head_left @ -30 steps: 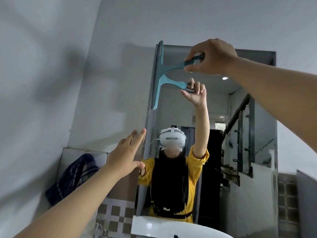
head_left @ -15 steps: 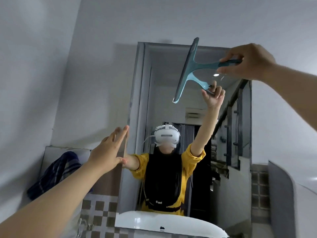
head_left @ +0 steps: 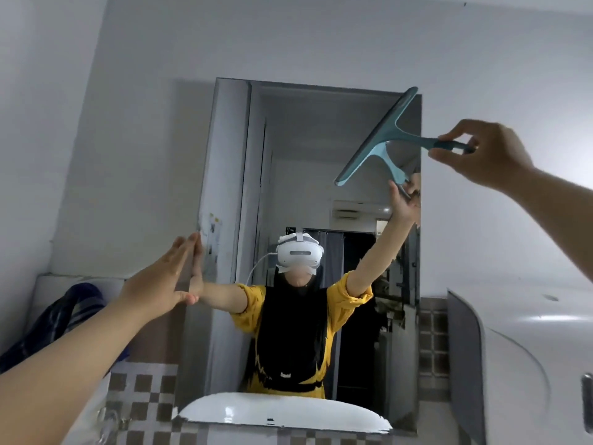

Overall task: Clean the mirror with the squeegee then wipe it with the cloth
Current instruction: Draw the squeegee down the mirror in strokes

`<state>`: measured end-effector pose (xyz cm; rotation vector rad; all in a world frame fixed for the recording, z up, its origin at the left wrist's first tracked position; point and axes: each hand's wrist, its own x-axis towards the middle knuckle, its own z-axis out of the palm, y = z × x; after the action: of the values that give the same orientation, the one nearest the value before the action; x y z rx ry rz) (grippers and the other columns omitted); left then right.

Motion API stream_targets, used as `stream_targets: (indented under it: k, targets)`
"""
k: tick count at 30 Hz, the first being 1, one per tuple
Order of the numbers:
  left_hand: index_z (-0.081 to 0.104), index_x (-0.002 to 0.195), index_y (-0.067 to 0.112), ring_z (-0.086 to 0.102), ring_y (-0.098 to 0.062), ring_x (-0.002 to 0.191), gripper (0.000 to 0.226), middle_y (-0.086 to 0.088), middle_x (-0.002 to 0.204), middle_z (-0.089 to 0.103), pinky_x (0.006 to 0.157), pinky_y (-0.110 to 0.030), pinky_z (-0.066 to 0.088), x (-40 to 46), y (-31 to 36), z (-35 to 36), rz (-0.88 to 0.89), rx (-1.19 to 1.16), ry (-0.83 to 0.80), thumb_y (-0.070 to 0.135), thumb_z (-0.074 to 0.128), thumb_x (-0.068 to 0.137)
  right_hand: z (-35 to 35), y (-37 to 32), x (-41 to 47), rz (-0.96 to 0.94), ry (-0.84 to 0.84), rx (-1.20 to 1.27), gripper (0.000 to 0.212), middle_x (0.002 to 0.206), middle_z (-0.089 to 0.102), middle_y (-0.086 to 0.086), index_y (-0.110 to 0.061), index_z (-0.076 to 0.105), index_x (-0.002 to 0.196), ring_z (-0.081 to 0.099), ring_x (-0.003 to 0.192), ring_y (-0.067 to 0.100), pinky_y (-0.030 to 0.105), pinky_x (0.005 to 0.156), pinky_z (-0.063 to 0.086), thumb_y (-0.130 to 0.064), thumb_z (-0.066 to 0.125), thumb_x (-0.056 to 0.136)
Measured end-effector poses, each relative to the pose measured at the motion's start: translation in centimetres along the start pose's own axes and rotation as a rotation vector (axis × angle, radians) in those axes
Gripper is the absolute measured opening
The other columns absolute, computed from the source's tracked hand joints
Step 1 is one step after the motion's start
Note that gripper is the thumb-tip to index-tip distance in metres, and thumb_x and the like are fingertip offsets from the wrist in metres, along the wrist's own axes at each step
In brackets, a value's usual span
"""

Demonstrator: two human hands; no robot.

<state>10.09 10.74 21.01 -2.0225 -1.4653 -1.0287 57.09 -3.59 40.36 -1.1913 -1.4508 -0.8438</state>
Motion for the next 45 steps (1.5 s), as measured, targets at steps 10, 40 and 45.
stream_targets:
  k: [10, 40, 45]
  targets:
    - [-0.015, 0.145, 0.032, 0.060, -0.035, 0.107, 0.119, -0.013, 0.156, 0.014, 0.083, -0.038, 0.051, 0.1, 0.7, -0.4, -0.064, 0.004, -0.040, 0.023, 0.079, 0.072, 3.2, 0.0, -4.1, 0.053, -0.051, 0.032, 0.029, 0.100, 0.065, 0.018, -0.018, 0.049, 0.110, 0.057, 0.076, 0.035, 0.035, 0.064, 0.044, -0.042, 0.053, 0.094]
    - [-0.035, 0.135, 0.038, 0.009, -0.029, 0.144, 0.123, -0.012, 0.158, -0.007, 0.095, -0.042, 0.049, 0.3, -0.5, 1.3, 0.040, -0.131, 0.019, 0.026, 0.073, 0.077, 16.7, -28.3, -8.7, 0.773, 0.382, 0.852, 0.014, 0.073, 0.054, -0.003, -0.015, 0.046, 0.094, 0.057, 0.048, 0.013, 0.017, 0.040, 0.047, -0.023, 0.057, 0.093]
    - [-0.034, 0.136, 0.039, -0.001, -0.027, 0.145, 0.118, -0.009, 0.157, -0.014, 0.101, -0.044, 0.044, 0.1, -0.5, 1.1, 0.041, -0.163, -0.007, 0.025, 0.069, 0.081, 19.0, -32.6, -10.2, 0.700, 0.315, 0.888, 0.022, 0.081, 0.060, -0.003, -0.027, 0.042, 0.079, 0.068, 0.068, 0.026, 0.038, 0.061, 0.060, -0.024, 0.060, 0.091]
